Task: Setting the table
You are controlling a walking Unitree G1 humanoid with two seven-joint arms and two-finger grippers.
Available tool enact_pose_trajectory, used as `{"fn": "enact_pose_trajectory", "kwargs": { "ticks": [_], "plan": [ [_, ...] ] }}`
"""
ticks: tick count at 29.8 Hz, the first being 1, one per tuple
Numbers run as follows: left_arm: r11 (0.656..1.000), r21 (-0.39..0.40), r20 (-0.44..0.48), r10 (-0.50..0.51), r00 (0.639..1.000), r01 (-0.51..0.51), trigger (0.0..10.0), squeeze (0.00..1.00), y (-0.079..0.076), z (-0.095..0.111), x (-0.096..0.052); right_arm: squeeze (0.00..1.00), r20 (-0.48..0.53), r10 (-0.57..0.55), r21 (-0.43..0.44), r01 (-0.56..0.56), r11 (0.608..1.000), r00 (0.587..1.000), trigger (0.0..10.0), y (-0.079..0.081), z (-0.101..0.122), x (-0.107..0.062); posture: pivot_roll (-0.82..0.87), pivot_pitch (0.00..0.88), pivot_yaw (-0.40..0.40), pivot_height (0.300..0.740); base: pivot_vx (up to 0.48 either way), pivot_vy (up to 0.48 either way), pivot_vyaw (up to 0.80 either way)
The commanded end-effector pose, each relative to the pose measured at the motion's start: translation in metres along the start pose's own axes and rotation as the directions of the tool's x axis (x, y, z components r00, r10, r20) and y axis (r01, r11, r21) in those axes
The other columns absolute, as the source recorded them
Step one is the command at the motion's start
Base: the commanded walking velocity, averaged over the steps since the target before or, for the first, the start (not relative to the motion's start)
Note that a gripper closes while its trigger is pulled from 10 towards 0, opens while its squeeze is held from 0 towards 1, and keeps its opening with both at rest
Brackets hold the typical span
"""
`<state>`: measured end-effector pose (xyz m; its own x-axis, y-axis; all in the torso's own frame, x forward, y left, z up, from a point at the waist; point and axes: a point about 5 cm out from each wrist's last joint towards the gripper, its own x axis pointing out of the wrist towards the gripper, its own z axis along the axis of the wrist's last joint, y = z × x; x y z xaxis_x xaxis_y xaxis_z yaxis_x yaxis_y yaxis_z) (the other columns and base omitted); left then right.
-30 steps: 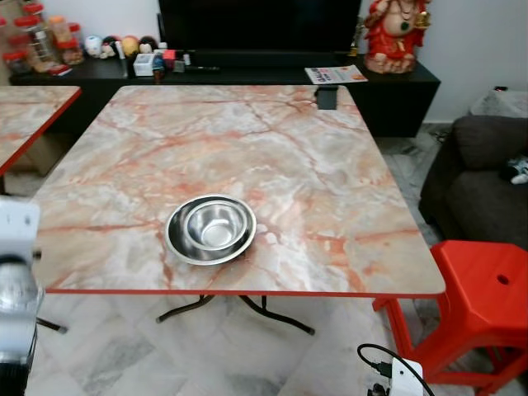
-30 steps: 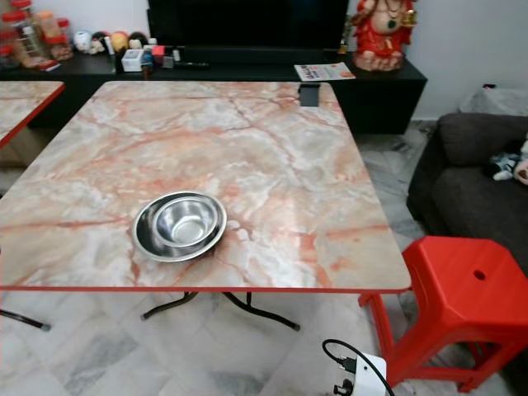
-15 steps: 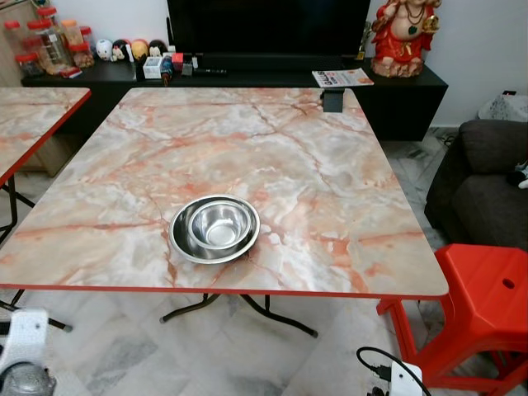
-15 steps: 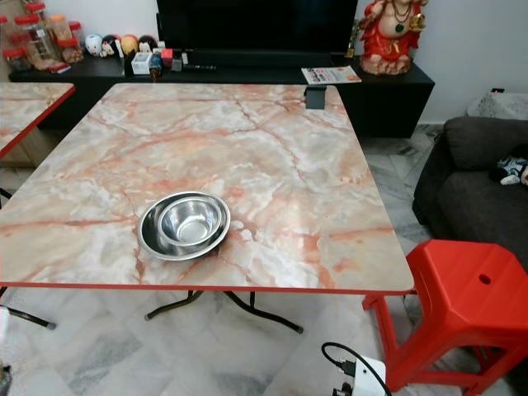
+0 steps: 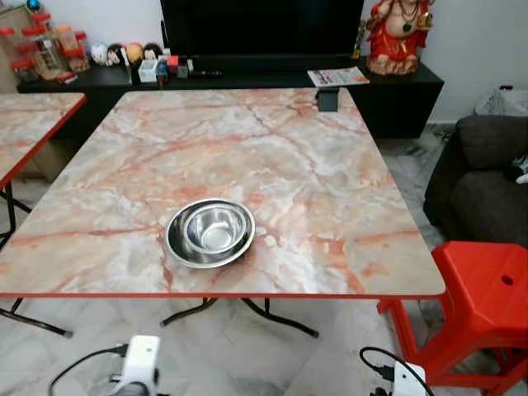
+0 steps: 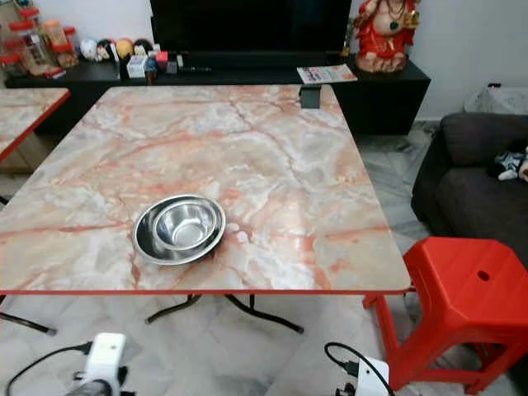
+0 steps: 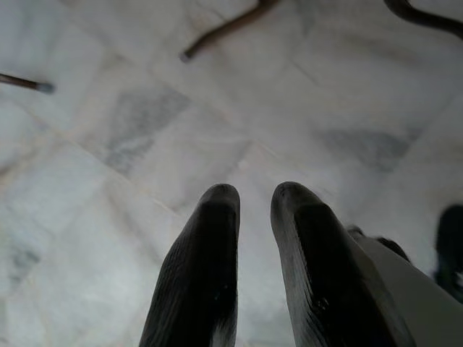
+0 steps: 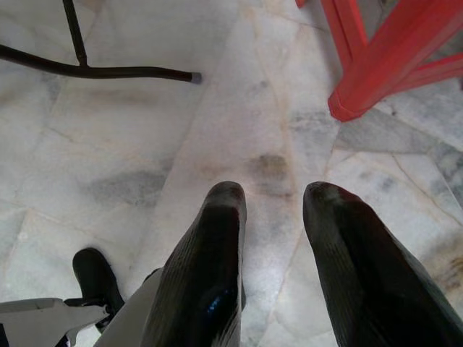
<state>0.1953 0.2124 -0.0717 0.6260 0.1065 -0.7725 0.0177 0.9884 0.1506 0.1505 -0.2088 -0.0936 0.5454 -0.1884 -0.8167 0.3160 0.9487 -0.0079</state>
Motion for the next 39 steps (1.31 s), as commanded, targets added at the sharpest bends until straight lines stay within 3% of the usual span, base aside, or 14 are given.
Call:
{"fn": "enact_pose_trajectory", "kwargs": {
  "ticks": [1, 6, 11, 39],
  "plan": [
    [1.000, -0.014, -0.044, -0.017, 0.999, 0.016, 10.0, 0.00, -0.003, -0.008, -0.001, 0.00, -0.001, 0.003, 0.013, -0.003, 1.000, 1.000, 10.0, -0.001, 0.001, 0.000, -0.03, 0.000, 0.005, 0.725, 0.000, 0.000, 0.00],
    [0.996, 0.006, -0.062, -0.090, 0.994, 0.091, 10.0, 0.00, -0.020, -0.013, -0.001, 0.00, -0.002, 0.005, 0.012, -0.005, 1.000, 1.000, 10.0, -0.002, 0.001, 0.000, -0.04, 0.000, -0.004, 0.725, 0.000, 0.000, 0.00],
    [0.996, -0.012, -0.069, -0.086, 0.994, 0.086, 10.0, 0.00, -0.025, -0.013, -0.001, 0.00, -0.002, 0.004, 0.012, -0.004, 1.000, 1.000, 10.0, -0.004, 0.002, 0.000, -0.04, 0.000, -0.014, 0.725, 0.000, 0.314, 0.00],
    [0.998, -0.001, -0.056, -0.061, 0.997, 0.061, 10.0, 0.00, -0.016, -0.006, 0.001, 0.00, -0.002, 0.016, 0.039, -0.016, 0.999, 1.000, 10.0, 0.003, 0.000, 0.000, -0.03, 0.000, 0.005, 0.725, 0.000, 0.455, -0.02]
  ]
}}
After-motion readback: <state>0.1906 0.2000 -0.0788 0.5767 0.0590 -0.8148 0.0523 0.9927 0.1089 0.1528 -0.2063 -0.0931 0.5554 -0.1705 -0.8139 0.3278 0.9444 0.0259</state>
